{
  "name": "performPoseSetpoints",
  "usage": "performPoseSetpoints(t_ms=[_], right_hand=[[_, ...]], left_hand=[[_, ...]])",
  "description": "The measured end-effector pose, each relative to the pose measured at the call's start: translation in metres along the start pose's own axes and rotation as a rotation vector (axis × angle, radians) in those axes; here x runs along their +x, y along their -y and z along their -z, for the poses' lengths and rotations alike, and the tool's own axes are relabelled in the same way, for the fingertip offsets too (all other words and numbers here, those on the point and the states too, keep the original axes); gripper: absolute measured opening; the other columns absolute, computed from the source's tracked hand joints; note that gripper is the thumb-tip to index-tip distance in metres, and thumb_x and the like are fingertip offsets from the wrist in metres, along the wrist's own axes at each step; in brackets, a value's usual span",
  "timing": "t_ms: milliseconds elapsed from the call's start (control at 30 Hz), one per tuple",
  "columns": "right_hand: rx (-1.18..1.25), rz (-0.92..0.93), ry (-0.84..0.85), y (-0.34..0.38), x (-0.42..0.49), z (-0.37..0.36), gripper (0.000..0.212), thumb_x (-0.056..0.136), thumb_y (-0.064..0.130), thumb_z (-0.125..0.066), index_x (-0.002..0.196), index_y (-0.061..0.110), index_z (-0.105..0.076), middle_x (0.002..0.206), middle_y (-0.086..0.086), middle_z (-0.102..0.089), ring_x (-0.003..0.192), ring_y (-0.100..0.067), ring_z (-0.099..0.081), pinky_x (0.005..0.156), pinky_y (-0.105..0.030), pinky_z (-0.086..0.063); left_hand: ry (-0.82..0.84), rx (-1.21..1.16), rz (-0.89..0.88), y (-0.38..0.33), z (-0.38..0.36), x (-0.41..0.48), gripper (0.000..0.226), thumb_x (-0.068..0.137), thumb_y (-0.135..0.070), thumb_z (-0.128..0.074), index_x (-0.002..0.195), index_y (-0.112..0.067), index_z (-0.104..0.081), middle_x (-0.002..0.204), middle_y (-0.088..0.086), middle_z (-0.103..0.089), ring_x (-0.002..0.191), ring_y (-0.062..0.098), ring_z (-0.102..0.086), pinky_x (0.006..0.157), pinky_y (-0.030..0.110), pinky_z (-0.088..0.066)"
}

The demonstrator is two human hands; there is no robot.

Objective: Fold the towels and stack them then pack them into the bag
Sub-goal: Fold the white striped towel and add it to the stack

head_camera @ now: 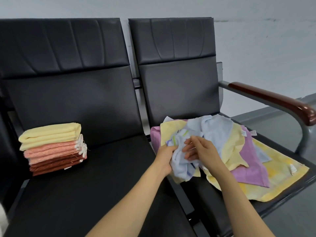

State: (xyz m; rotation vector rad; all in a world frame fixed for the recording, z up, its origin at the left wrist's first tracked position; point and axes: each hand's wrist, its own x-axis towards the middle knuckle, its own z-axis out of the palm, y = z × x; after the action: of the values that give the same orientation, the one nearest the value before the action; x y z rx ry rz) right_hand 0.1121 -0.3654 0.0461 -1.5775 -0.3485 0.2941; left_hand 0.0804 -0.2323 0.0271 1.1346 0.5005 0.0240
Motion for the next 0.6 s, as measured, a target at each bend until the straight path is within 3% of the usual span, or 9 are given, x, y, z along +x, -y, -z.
performPoseSetpoints(t_ms=[67,100,200,267,333,400,467,533,600], right_hand=[[-0.191,0.066,-0.206,-0.010,0.009,0.008,0.021,0.097,0.003,-0.043,0.111,0.003,-0.058,0.097,-0.012,-0.065,0.073,-0.021,-0.062,0.065,-0.028,-0.053],[-0.362,0.076,-0.242,-0.017,0.013,0.014,0.032,0.093,-0.002,-0.043,0.121,0.010,-0.054,0.108,-0.010,-0.060,0.084,-0.022,-0.060,0.073,-0.029,-0.050],[-0.772,-0.048,-0.107,-0.040,0.021,0.018,0.067,0.087,-0.001,-0.050,0.145,0.028,-0.033,0.129,-0.011,-0.039,0.115,-0.031,-0.046,0.096,-0.034,-0.040],[-0.899,-0.072,-0.082,-0.053,0.025,0.012,0.059,0.087,0.008,-0.052,0.141,0.028,-0.039,0.131,-0.014,-0.036,0.119,-0.038,-0.041,0.102,-0.039,-0.036],[-0.825,-0.012,-0.186,-0.054,0.025,0.008,0.037,0.088,0.008,-0.044,0.122,0.016,-0.056,0.117,-0.015,-0.048,0.106,-0.039,-0.051,0.090,-0.041,-0.046],[-0.579,0.071,-0.350,-0.041,0.020,0.007,0.025,0.086,0.006,-0.038,0.102,0.013,-0.057,0.091,-0.009,-0.057,0.082,-0.031,-0.059,0.069,-0.040,-0.053],[-0.372,0.183,-0.423,-0.024,0.015,0.004,0.024,0.088,0.001,-0.043,0.100,0.016,-0.056,0.078,0.000,-0.059,0.069,-0.019,-0.056,0.058,-0.025,-0.051],[-0.218,0.314,-0.302,-0.005,0.006,-0.004,0.025,0.090,0.000,-0.049,0.103,0.020,-0.057,0.081,0.001,-0.066,0.073,-0.015,-0.060,0.062,-0.014,-0.048],[-0.115,0.345,-0.121,0.005,0.000,-0.012,0.025,0.092,-0.001,-0.047,0.107,0.017,-0.057,0.084,-0.002,-0.071,0.080,-0.010,-0.066,0.071,-0.014,-0.051]], left_hand=[[-0.025,0.005,-0.027,-0.001,0.005,-0.003,0.023,0.093,-0.002,-0.052,0.071,-0.008,-0.057,0.068,0.008,-0.059,0.063,0.019,-0.058,0.061,0.026,-0.049],[-0.024,-0.001,-0.030,-0.002,0.008,-0.004,0.024,0.092,-0.005,-0.053,0.069,-0.008,-0.058,0.067,0.008,-0.059,0.064,0.020,-0.057,0.062,0.028,-0.048],[0.083,-0.036,-0.053,-0.006,0.016,-0.013,0.025,0.090,-0.016,-0.054,0.068,-0.012,-0.066,0.066,0.007,-0.064,0.065,0.020,-0.061,0.067,0.031,-0.048],[0.158,-0.051,-0.045,-0.007,0.022,-0.016,0.024,0.088,-0.018,-0.054,0.069,-0.014,-0.068,0.069,0.007,-0.065,0.067,0.020,-0.062,0.070,0.032,-0.047],[0.172,-0.057,-0.042,-0.005,0.025,-0.016,0.030,0.088,-0.017,-0.053,0.061,-0.016,-0.066,0.065,0.005,-0.063,0.062,0.019,-0.061,0.067,0.031,-0.047],[0.141,-0.079,-0.014,-0.005,0.025,-0.017,0.034,0.090,-0.019,-0.055,0.058,-0.016,-0.066,0.065,0.005,-0.063,0.063,0.019,-0.061,0.067,0.030,-0.048],[0.106,-0.100,0.027,-0.008,0.024,-0.018,0.033,0.093,-0.024,-0.056,0.066,-0.014,-0.073,0.075,0.007,-0.069,0.074,0.020,-0.066,0.076,0.032,-0.050],[0.156,-0.125,0.058,-0.009,0.022,-0.019,0.031,0.095,-0.034,-0.057,0.101,-0.009,-0.075,0.104,0.012,-0.072,0.099,0.024,-0.067,0.096,0.037,-0.048],[0.157,-0.125,0.076,-0.009,0.020,-0.020,0.037,0.092,-0.034,-0.062,0.114,-0.006,-0.070,0.117,0.015,-0.068,0.111,0.026,-0.064,0.105,0.040,-0.044]])
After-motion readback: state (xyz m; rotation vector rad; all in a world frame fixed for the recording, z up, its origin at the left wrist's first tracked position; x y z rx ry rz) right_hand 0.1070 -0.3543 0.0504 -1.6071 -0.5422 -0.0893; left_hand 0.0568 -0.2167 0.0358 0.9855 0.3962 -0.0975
